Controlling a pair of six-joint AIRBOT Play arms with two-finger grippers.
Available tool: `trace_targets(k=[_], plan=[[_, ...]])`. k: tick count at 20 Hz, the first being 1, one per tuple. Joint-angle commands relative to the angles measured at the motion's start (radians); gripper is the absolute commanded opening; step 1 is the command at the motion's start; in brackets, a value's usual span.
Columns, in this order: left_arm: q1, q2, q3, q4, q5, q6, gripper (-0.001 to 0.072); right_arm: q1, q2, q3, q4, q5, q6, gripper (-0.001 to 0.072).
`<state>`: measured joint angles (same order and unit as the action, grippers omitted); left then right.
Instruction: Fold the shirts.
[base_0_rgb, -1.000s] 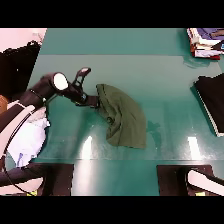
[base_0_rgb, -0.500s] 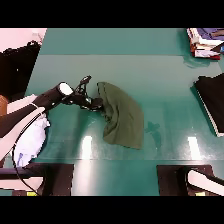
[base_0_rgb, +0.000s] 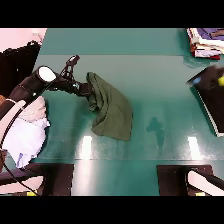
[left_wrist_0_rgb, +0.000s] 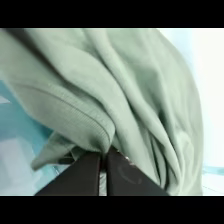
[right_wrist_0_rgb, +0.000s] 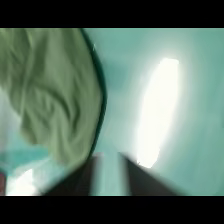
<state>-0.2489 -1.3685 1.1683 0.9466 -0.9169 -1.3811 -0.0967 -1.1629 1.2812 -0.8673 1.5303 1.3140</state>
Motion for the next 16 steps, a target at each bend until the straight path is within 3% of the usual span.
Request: trace_targets(k=[1, 6, 11, 13, 15, 16], plan=[[0.007, 0.016, 0.013, 0.024, -0.01, 0.001, 0.003, 0.134, 0.017, -0.352, 0.005, -0.156, -0.003, 0.0406], [0.007, 0.016, 0.013, 0.025, -0.02, 0.001, 0.003, 0.456, -0.153, -0.527, 0.107, -0.428, -0.034, 0.0406], [0.007, 0.016, 0.013, 0.029, -0.053, 0.001, 0.003, 0.591, -0.34, -0.396, 0.177, -0.466, -0.056, 0.0404], [0.007, 0.016, 0.013, 0.037, -0.06, 0.001, 0.003, 0.613, -0.386, -0.338, 0.175, -0.469, -0.056, 0.0304], [0.008, 0.016, 0.013, 0.051, -0.072, 0.002, 0.003, 0.612, -0.415, -0.297, 0.172, -0.475, -0.056, 0.026], [0.008, 0.016, 0.013, 0.059, -0.081, 0.002, 0.003, 0.608, -0.42, -0.283, 0.155, -0.476, -0.056, 0.0136]])
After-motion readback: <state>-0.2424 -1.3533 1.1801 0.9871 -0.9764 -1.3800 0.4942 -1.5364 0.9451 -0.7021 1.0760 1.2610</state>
